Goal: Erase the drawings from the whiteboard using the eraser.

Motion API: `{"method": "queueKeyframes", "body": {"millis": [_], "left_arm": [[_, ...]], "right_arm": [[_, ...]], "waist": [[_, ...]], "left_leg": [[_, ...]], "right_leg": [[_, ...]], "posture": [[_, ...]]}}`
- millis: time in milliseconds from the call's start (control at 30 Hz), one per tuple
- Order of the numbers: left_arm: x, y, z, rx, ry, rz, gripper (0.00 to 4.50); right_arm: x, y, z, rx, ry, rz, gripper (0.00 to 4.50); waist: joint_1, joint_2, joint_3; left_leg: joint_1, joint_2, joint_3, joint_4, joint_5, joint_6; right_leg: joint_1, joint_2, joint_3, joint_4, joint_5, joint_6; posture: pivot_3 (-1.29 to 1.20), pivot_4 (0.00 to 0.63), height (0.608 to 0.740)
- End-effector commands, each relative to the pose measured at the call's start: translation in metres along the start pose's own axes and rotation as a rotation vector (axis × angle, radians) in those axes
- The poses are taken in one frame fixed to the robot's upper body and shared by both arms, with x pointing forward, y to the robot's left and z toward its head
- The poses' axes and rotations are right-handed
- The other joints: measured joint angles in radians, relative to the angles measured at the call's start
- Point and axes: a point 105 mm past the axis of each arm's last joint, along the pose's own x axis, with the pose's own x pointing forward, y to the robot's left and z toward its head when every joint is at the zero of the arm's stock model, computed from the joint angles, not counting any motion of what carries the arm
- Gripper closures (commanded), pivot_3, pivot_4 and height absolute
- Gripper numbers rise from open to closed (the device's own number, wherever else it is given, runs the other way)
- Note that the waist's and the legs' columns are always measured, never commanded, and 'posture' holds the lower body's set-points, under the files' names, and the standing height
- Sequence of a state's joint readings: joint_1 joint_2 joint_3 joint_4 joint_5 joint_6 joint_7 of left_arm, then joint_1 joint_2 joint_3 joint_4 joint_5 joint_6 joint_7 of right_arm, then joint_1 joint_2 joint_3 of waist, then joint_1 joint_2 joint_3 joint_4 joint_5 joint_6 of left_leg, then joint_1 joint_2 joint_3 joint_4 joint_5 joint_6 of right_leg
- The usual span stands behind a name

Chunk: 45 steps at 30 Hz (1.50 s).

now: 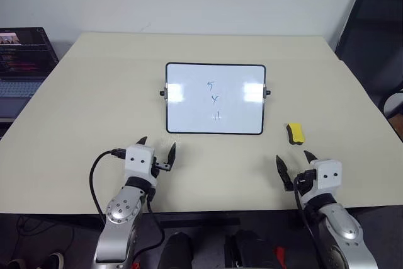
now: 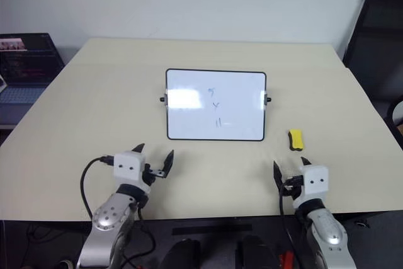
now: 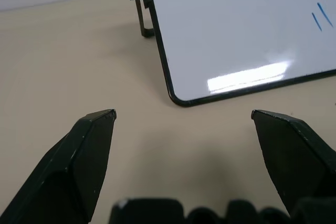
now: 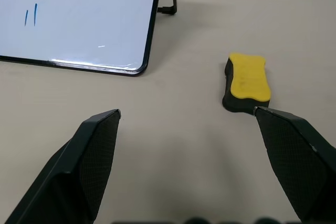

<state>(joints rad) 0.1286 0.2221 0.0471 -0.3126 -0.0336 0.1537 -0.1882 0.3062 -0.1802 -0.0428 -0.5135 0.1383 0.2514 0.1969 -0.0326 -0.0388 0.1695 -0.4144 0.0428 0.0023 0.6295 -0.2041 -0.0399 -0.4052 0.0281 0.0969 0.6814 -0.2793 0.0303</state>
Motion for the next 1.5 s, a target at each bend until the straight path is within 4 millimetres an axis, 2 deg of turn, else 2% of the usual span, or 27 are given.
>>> {"method": "queueKeyframes", "body": {"millis": [33,133,300,433,567,700,800,967,1167,1333,1500], "left_arm": [[0.002,-0.002,0.019,0.026,-0.063,-0.018,0.0],[0.002,0.0,0.016,0.032,-0.054,-0.019,0.0],[0.002,0.001,0.016,0.038,-0.049,-0.085,0.0],[0.006,0.008,0.027,0.043,-0.094,-0.107,0.0],[0.01,-0.003,0.038,0.051,-0.147,-0.263,0.0],[0.016,-0.023,0.057,0.072,-0.196,-0.464,0.0],[0.022,-0.044,0.07,0.112,-0.216,-0.676,0.0],[0.032,-0.053,0.09,0.121,-0.227,-0.891,0.0],[0.044,-0.059,0.11,0.156,-0.218,-1.074,0.0],[0.045,-0.061,0.112,0.191,-0.198,-1.158,0.0],[0.046,-0.056,0.113,0.203,-0.196,-1.162,0.0]], "right_arm": [[0.0,0.005,0.012,0.0,-0.034,0.022,0.04],[-0.002,0.008,0.009,-0.003,-0.011,0.028,0.04],[-0.008,0.019,0.023,0.002,-0.034,0.081,0.04],[-0.002,0.029,0.03,-0.023,-0.051,0.114,0.04],[0.008,0.031,0.033,-0.031,-0.046,0.085,0.04],[0.007,0.017,0.045,-0.038,-0.043,0.033,0.04],[0.01,0.001,0.062,-0.058,-0.069,-0.012,0.04],[0.026,-0.015,0.078,-0.017,-0.044,-0.076,0.04],[0.047,-0.038,0.08,0.079,0.076,-0.114,0.04],[0.064,-0.038,0.07,0.104,0.155,-0.092,0.04],[0.078,-0.049,0.063,0.082,0.176,-0.118,0.04]], "waist": [[0.0,0.0,-0.001],[0.0,0.0,-0.002],[0.0,0.0,-0.002],[0.0,0.0,-0.002],[0.0,0.0,-0.002],[0.003,0.0,-0.002],[0.003,0.0,-0.002],[-0.007,0.0,-0.003],[-0.009,0.001,-0.002],[-0.014,0.001,-0.002],[-0.022,0.001,-0.002]], "left_leg": [[0.0,0.0,0.0,0.0,0.0,0.0],[0.0,0.0,0.0,0.0,0.0,0.0],[0.0,0.0,0.0,0.0,0.0,0.0],[0.0,0.0,0.0,0.0,0.0,0.0],[0.001,0.0,0.001,0.0,0.0,0.0],[0.0,-0.001,0.0,0.0,0.0,0.0],[-0.001,-0.001,0.0,0.0,0.0,0.0],[0.001,-0.002,0.001,0.001,0.001,0.0],[-0.001,-0.004,0.0,0.0,0.0,0.0],[-0.001,-0.005,0.0,0.0,0.0,0.001],[-0.001,-0.005,0.0,0.0,0.0,0.001]], "right_leg": [[0.0,0.0,0.0,0.0,0.0,0.0],[0.0,0.0,0.0,0.0,0.0,0.0],[0.0,0.0,0.0,0.0,0.0,-0.001],[0.0,0.0,0.0,0.0,0.0,0.0],[0.0,0.0,-0.001,0.0,0.0,0.0],[0.0,0.0,-0.001,0.0,0.0,-0.001],[0.0,0.0,-0.002,0.0,0.0,0.0],[0.0,0.002,-0.001,0.0,0.002,0.001],[-0.001,0.003,-0.002,0.0,0.002,0.0],[-0.001,0.003,-0.001,-0.001,0.002,0.0],[-0.001,0.003,-0.001,-0.001,0.002,0.0]], "posture": [[0.0,0.15,0.74],[0.0,0.15,0.74],[0.0,0.15,0.74],[0.0,0.15,0.74],[0.0,0.15,0.74],[0.0,0.15,0.74],[0.0,0.15,0.74],[0.0,0.15,0.74],[0.0,0.15,0.74],[0.0,0.15,0.74],[0.0,0.15,0.74]]}}
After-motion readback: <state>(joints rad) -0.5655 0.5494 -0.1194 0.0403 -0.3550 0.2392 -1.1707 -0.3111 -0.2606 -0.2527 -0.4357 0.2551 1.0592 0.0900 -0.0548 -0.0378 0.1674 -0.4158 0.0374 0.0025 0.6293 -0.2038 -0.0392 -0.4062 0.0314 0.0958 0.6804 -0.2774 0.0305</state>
